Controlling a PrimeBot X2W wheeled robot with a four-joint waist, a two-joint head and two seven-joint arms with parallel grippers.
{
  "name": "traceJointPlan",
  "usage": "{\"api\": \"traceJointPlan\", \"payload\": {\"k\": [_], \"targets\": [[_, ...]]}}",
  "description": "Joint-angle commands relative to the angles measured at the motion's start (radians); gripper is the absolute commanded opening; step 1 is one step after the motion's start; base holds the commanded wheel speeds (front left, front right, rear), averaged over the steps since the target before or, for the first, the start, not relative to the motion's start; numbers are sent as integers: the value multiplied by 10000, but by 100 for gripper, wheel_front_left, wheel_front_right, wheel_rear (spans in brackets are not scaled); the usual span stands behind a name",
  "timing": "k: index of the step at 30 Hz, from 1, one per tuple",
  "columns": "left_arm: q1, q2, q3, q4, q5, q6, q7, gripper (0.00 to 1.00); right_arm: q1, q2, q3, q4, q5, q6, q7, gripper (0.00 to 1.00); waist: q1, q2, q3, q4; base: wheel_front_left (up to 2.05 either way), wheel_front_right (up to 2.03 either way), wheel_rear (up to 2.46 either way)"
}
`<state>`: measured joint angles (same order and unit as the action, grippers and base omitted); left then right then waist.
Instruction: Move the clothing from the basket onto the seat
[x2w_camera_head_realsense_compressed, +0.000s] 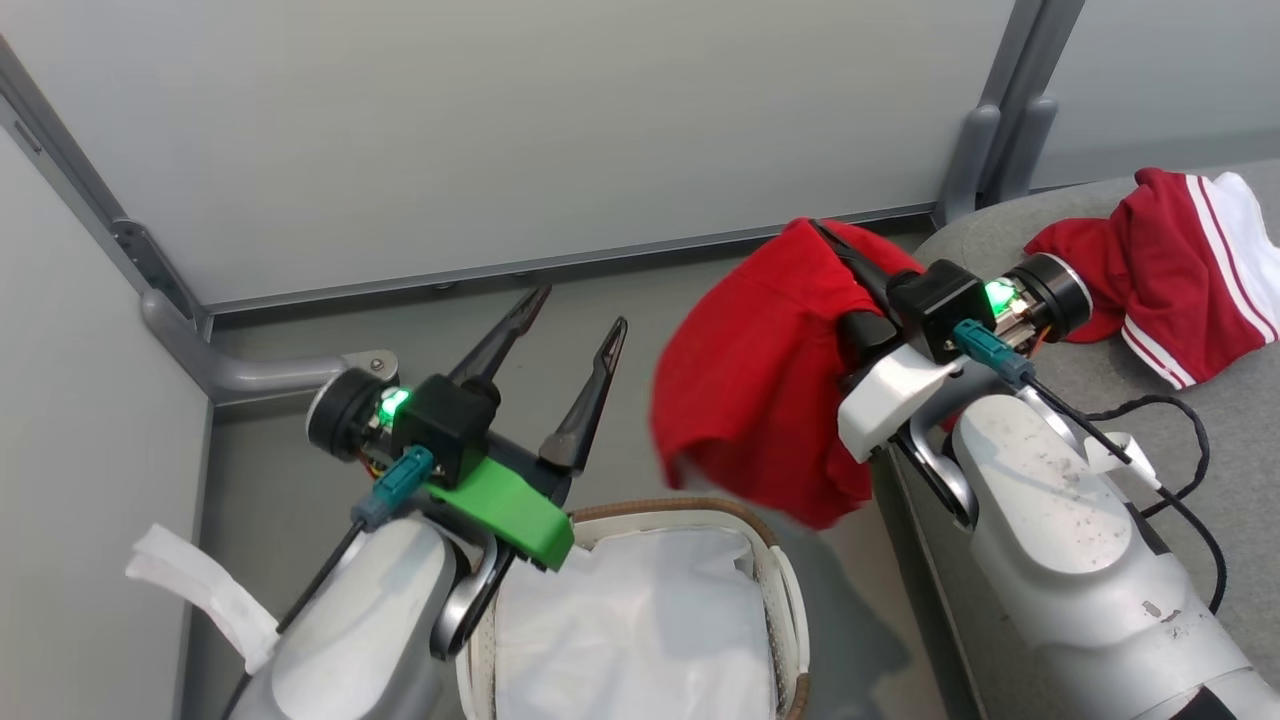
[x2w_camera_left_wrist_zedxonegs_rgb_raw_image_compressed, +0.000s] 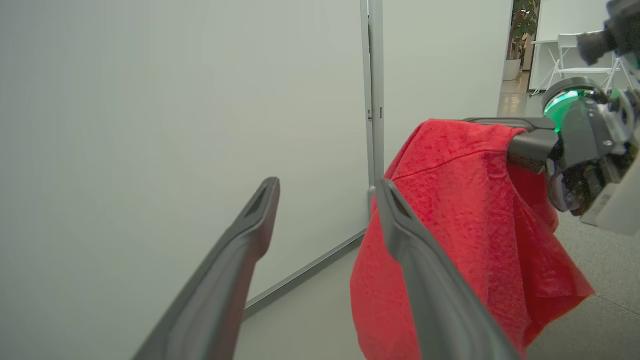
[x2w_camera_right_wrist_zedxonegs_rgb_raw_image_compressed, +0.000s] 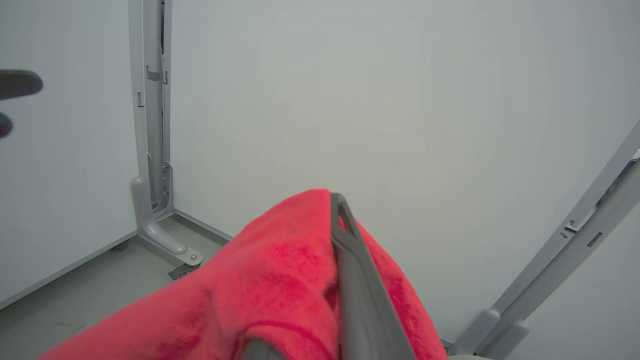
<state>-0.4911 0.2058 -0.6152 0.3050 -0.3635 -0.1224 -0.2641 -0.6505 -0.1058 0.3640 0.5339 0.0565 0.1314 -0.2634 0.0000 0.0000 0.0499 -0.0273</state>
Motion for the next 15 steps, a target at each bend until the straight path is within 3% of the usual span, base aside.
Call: {"api": "traceJointPlan", "payload": {"k": [1, 15], "targets": [[337, -76, 128, 88, -58, -22, -6, 100, 125, -60, -140, -95, -91, -14, -20, 0, 0, 0, 41, -3, 0, 0, 0], [2135, -600, 719, 545, 300, -89, -6, 100, 562, -203, -1054, -600, -354, -14, -21, 0, 0, 0, 290, -162, 0, 0, 0]]}}
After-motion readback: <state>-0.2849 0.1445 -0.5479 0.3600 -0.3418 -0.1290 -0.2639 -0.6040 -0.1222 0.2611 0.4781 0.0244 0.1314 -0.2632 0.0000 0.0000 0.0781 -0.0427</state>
